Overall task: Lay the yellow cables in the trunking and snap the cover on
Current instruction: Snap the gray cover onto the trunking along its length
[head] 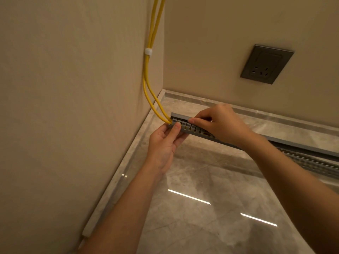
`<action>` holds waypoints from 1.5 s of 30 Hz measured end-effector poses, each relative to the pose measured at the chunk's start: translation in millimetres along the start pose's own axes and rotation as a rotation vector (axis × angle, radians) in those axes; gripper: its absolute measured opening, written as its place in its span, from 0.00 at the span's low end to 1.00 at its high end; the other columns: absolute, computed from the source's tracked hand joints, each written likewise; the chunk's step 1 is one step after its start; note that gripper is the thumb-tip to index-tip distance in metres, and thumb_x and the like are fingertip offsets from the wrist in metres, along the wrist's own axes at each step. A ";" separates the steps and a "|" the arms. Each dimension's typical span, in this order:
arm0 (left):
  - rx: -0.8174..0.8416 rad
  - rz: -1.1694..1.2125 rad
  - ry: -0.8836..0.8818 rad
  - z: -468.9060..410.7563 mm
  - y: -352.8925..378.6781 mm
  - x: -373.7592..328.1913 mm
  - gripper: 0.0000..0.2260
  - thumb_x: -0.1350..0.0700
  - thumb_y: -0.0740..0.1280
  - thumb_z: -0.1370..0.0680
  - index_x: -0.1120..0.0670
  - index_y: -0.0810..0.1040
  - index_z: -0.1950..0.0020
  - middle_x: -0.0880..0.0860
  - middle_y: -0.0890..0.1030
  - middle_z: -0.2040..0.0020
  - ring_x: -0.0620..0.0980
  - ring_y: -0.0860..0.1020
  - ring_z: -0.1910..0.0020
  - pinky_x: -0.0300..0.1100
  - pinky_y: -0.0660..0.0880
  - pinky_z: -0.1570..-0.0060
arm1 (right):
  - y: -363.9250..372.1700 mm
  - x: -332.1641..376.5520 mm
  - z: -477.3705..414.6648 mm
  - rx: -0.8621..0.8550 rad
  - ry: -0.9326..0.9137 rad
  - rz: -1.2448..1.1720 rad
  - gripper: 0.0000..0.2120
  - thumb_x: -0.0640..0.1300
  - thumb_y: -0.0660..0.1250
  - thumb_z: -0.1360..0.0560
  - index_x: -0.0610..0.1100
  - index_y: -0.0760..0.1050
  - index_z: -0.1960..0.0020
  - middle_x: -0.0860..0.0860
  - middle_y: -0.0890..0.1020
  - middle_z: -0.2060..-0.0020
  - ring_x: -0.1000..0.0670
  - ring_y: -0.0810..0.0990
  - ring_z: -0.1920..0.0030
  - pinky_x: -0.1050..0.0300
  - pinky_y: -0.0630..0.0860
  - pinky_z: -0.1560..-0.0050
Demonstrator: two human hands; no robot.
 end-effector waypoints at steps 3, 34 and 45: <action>-0.024 0.008 0.003 -1.0 0.8 -0.5 0.08 0.60 0.63 0.24 0.59 0.77 0.46 0.57 0.82 0.48 0.51 0.81 0.46 0.38 0.78 0.53 | -5.9 3.2 4.8 -0.075 -0.023 0.025 0.13 0.56 0.62 0.25 0.51 0.83 0.51 0.50 0.84 0.67 0.52 0.78 0.68 0.52 0.76 0.67; -0.008 0.081 -0.013 -2.1 6.2 1.1 0.07 0.60 0.63 0.24 0.56 0.78 0.48 0.53 0.85 0.53 0.50 0.82 0.48 0.39 0.79 0.55 | -5.8 -15.5 -2.7 -0.023 0.132 -0.231 0.08 0.53 0.70 0.29 0.51 0.81 0.55 0.60 0.80 0.65 0.62 0.78 0.64 0.71 0.70 0.69; -0.015 0.106 -0.021 -3.9 10.4 0.6 0.07 0.61 0.61 0.22 0.57 0.77 0.48 0.55 0.83 0.50 0.50 0.81 0.47 0.40 0.79 0.54 | -10.0 -10.7 3.4 -0.057 0.102 -0.233 0.06 0.52 0.71 0.30 0.52 0.82 0.55 0.62 0.80 0.67 0.66 0.78 0.62 0.74 0.73 0.67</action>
Point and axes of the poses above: each hand's wrist, its own z-axis away from the middle knuckle, its own y-axis out of the palm, x = y × z, the point moved 9 cm from there along -z, towards the middle knuckle
